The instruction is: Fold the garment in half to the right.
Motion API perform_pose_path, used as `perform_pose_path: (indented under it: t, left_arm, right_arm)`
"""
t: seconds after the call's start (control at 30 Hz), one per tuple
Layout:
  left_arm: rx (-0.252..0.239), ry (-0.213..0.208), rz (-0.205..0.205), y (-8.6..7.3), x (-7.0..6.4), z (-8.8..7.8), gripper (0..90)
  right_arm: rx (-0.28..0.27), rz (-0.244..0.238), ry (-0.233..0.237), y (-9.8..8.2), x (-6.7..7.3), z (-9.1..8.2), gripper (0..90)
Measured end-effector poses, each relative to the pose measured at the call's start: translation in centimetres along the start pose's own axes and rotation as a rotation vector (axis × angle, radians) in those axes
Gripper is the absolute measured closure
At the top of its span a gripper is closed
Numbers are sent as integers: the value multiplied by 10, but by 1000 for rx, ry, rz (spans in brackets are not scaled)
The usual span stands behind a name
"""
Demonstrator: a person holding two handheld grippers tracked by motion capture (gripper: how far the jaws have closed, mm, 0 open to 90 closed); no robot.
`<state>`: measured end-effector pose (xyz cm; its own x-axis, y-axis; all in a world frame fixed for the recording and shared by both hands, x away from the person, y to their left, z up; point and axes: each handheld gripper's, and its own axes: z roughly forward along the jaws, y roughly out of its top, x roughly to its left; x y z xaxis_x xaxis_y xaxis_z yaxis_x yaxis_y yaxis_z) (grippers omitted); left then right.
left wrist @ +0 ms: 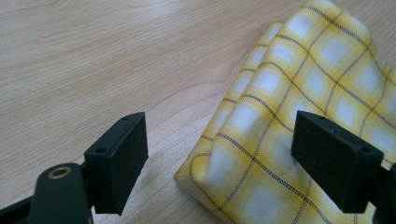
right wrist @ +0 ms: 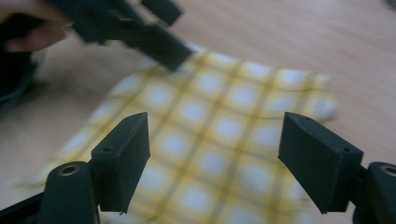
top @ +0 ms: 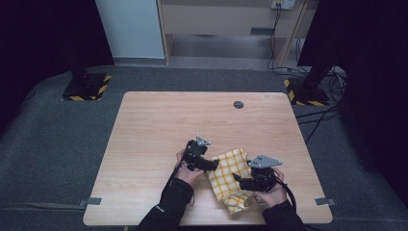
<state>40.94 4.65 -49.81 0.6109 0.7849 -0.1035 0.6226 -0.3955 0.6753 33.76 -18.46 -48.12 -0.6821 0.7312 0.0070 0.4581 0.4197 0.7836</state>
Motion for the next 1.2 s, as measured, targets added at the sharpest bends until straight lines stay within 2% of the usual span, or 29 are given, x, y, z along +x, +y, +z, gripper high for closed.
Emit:
perform_pose_path:
  t: [0.07, 0.2, 0.3, 0.43, 0.57, 0.63, 0.7, 0.73, 0.83, 0.93, 1.0, 1.07, 1.2]
  left_arm:
    - [13, 24, 13, 0, -1, 4, 165]
    - [23, 21, 0, -1, 4, 8, 155]
    - [16, 53, 26, -1, 5, 9, 175]
    - [14, 37, 9, -1, 8, 11, 178]
    - [16, 21, -4, -1, 11, 10, 171]
    - [16, 6, -19, -1, 11, 5, 174]
    - [2, -10, -31, -2, 13, -5, 175]
    - [-4, -16, -36, -2, 14, -8, 175]
    - [-21, -22, -48, -6, 18, -16, 175]
    - [-8, -2, -50, -10, 22, -15, 175]
    - [14, 23, -48, -12, 24, -9, 171]
    - [21, 17, -58, -13, 26, -5, 160]
    - [19, 22, -53, -15, 29, -3, 151]
  right_arm:
    - [28, -14, 36, -2, 11, 0, 243]
    - [66, -38, 63, -9, 24, 3, 237]
    - [89, -42, 58, -16, 22, 7, 230]
    - [116, -55, 24, -30, 16, 14, 226]
    - [92, -9, 60, -38, 7, 16, 225]
    - [79, -11, 64, -34, 7, 10, 220]
    - [42, -10, 66, -28, 9, -1, 220]
    - [14, -14, 76, -24, 10, -10, 218]
    - [-28, -37, 91, -18, 17, -23, 216]
    - [-50, -52, 135, -14, 28, -29, 210]
    - [-22, -84, 147, -15, 35, -26, 207]
    - [17, -115, 117, -21, 37, -18, 207]
    - [61, -79, 116, -36, 26, -6, 205]
